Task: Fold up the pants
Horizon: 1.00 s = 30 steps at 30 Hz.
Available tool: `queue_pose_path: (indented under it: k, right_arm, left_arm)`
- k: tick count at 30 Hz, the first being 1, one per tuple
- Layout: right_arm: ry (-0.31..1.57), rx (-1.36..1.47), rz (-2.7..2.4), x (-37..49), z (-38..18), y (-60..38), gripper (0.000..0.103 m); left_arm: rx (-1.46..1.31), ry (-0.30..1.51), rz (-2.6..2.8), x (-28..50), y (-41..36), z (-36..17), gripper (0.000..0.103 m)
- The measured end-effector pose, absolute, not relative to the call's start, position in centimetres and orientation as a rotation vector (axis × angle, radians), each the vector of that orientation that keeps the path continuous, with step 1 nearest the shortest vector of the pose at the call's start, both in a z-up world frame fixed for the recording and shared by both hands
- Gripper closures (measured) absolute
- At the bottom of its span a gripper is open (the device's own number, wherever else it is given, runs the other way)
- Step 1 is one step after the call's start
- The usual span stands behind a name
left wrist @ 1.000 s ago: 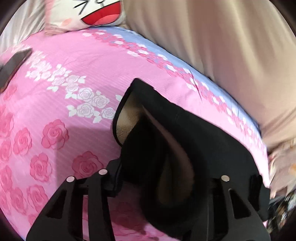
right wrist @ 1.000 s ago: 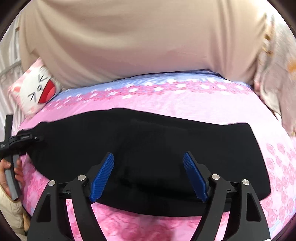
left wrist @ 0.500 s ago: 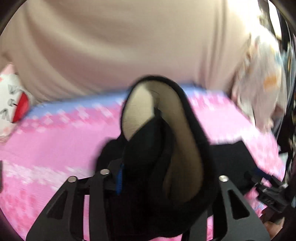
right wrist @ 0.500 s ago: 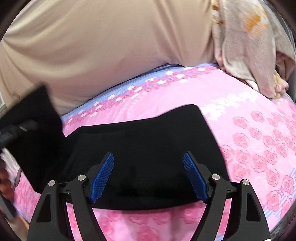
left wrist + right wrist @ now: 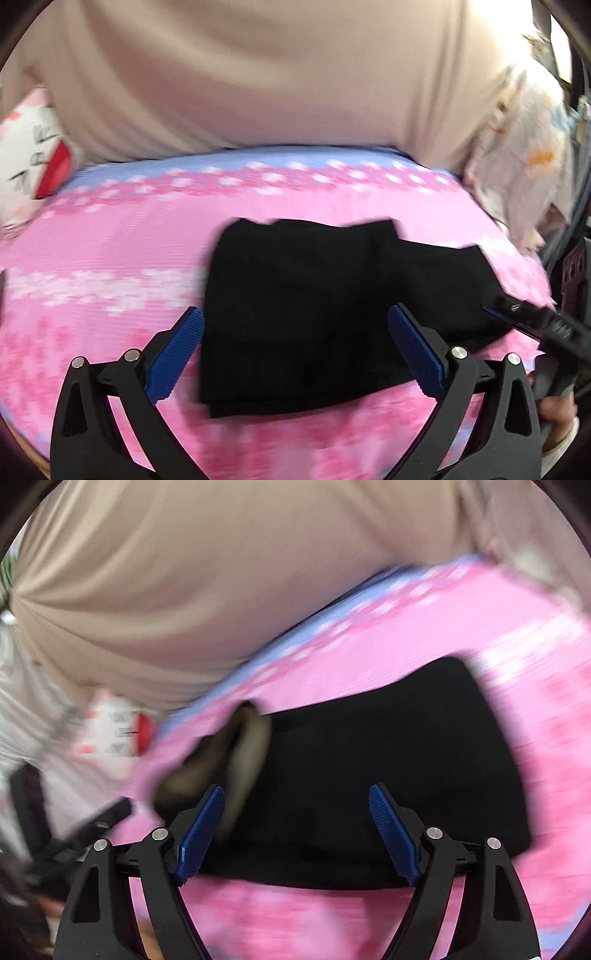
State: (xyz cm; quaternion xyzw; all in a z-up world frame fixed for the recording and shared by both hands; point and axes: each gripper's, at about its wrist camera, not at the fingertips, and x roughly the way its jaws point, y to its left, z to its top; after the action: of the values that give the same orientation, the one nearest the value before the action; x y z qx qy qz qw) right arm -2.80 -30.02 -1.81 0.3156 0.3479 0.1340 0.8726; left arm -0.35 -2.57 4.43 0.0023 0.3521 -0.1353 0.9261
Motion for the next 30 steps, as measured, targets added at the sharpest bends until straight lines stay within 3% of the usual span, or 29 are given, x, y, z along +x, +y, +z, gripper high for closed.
queue_pose_path:
  k: [10, 12, 13, 14, 15, 20, 24, 27, 30]
  right_arm:
    - [0.908, 0.746, 0.399, 1.1, -4.7, -23.9, 0.019]
    - [0.905, 0.718, 0.399, 1.5, -4.8, -22.5, 0.023]
    - [0.905, 0.683, 0.397, 1.9, -4.8, -21.6, 0.032]
    - [0.914, 0.657, 0.380, 2.1, -4.7, -21.2, 0.070]
    - [0.919, 0.643, 0.374, 2.3, -4.6, -20.8, 0.085]
    - [0.777, 0.537, 0.445, 2.6, 2.9, -20.0, 0.087]
    - [0.645, 0.487, 0.367, -0.2, 8.5, -25.0, 0.087]
    - [0.648, 0.504, 0.205, -2.6, 7.0, -30.4, 0.086]
    - [0.744, 0.566, 0.020, -4.8, 1.3, -35.6, 0.085]
  left_arm:
    - [-0.122, 0.754, -0.125, 0.9, 7.9, 2.7, 0.005]
    - [-0.138, 0.769, -0.144, 0.8, 8.6, 1.9, 0.005]
    - [-0.140, 0.778, -0.155, 0.8, 8.7, 1.5, 0.005]
    - [-0.141, 0.784, -0.163, 0.8, 8.7, 1.2, 0.005]
    - [-0.144, 0.796, -0.173, 0.8, 8.7, 0.8, 0.005]
    - [-0.140, 0.800, -0.195, 0.9, 8.3, 0.9, 0.005]
    - [-0.139, 0.765, -0.208, 0.6, 7.8, 2.0, 0.005]
    - [-0.136, 0.772, -0.225, 0.9, 6.7, 1.9, 0.005]
    - [-0.117, 0.801, -0.252, 1.3, 4.5, 1.0, 0.005]
